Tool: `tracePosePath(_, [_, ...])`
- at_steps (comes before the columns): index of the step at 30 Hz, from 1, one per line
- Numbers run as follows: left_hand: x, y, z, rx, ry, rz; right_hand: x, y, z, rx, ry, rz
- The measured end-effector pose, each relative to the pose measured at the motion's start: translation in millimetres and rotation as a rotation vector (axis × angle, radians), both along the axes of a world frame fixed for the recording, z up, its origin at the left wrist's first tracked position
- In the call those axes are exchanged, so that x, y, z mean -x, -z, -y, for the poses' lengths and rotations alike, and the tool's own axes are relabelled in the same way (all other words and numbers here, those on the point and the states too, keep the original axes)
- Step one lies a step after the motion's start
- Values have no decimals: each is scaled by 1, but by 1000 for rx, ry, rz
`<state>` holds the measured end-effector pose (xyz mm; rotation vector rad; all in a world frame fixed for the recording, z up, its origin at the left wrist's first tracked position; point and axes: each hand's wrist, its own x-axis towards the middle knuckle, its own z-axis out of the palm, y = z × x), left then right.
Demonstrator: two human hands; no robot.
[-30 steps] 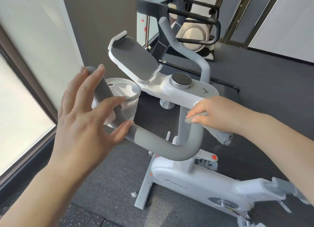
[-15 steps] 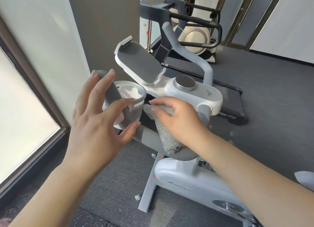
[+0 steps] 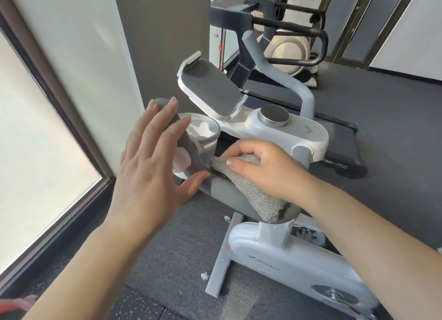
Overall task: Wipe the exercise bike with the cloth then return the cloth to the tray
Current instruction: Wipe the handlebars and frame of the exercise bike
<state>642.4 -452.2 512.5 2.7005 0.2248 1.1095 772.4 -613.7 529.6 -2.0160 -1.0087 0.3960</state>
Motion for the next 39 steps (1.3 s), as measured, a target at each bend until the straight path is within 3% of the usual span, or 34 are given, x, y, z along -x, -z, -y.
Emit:
tracePosePath(7, [2,-3,2,-1,-16,-20,1,10,3,59,-95,58])
tracePosePath(15, [1,-4,6,5,-24,-32,-26,-5,64,419,-202,109])
tracePosePath(21, [0,-3,10,29,-52,-22,-5,6,39,153,-115,223])
tracePosePath(27, [-1,-4,13,23,-61,-23,-18,-3,76,416,-136,220])
tracePosePath(30, [-1,-3,15,33,-72,-24,-20,2,78,309,3,248])
tracePosePath(35, [0,-7,27,33,-86,-18,-21,2,72,31,241,134])
tracePosePath(39, [-6,-16,65,138,47,52,-23,-1,68,-84,301,-77])
